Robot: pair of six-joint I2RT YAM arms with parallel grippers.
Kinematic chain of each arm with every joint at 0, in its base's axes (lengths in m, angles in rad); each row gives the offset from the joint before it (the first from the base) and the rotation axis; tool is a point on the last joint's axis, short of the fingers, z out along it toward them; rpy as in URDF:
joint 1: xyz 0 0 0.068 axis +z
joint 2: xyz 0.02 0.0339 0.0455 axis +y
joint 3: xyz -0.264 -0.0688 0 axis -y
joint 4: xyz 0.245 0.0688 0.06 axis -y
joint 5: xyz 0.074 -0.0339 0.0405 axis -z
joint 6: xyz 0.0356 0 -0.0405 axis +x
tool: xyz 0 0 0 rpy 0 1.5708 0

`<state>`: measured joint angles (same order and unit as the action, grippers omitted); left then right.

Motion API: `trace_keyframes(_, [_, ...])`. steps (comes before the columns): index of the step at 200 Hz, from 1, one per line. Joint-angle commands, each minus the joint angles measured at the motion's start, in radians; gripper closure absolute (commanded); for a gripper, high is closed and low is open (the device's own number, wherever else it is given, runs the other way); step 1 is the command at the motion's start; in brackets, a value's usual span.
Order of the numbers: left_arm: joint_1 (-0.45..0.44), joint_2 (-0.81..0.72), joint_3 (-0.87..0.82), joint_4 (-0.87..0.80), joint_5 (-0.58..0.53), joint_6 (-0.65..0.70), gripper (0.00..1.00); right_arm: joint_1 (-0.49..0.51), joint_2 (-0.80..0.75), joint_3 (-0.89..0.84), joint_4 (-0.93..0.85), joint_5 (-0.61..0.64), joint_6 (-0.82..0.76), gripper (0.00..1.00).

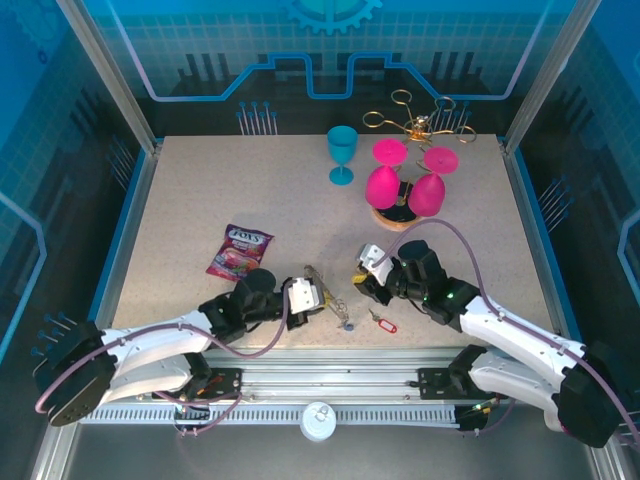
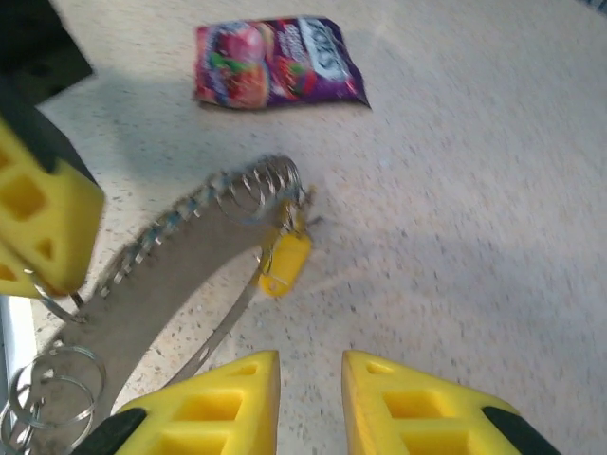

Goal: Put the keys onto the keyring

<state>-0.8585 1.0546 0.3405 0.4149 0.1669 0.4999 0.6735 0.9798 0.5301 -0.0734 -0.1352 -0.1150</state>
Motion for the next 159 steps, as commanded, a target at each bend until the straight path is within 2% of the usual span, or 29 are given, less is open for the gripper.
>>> trace_keyframes(1, [-0.006, -0.016, -0.015, 0.041, -0.104, 0.201, 1.00, -0.005, -0.011, 0.033, -0.108, 0.080, 0.173, 0.76])
trace_keyframes(36, [-0.016, -0.003, -0.020, 0.063, -0.154, 0.308, 1.00, -0.005, -0.028, 0.021, -0.158, 0.177, 0.325, 0.80])
trace_keyframes(62, [-0.017, 0.007, -0.020, 0.082, -0.168, 0.330, 1.00, -0.005, -0.012, 0.034, -0.211, 0.261, 0.483, 0.87])
trace_keyframes(79, [-0.017, 0.009, -0.018, 0.075, -0.168, 0.329, 1.00, -0.005, 0.023, 0.076, -0.312, 0.299, 0.592, 0.89])
trace_keyframes(97, [-0.018, 0.018, -0.010, 0.062, -0.174, 0.317, 1.00, -0.007, 0.086, 0.141, -0.448, 0.283, 0.682, 0.88])
trace_keyframes(133, [-0.018, 0.043, 0.014, 0.035, -0.172, 0.266, 1.00, -0.008, 0.248, 0.250, -0.672, 0.179, 0.761, 0.82])
trace_keyframes(159, [-0.017, 0.060, 0.020, 0.034, -0.159, 0.226, 1.00, -0.001, 0.322, 0.256, -0.706, 0.153, 0.781, 0.76])
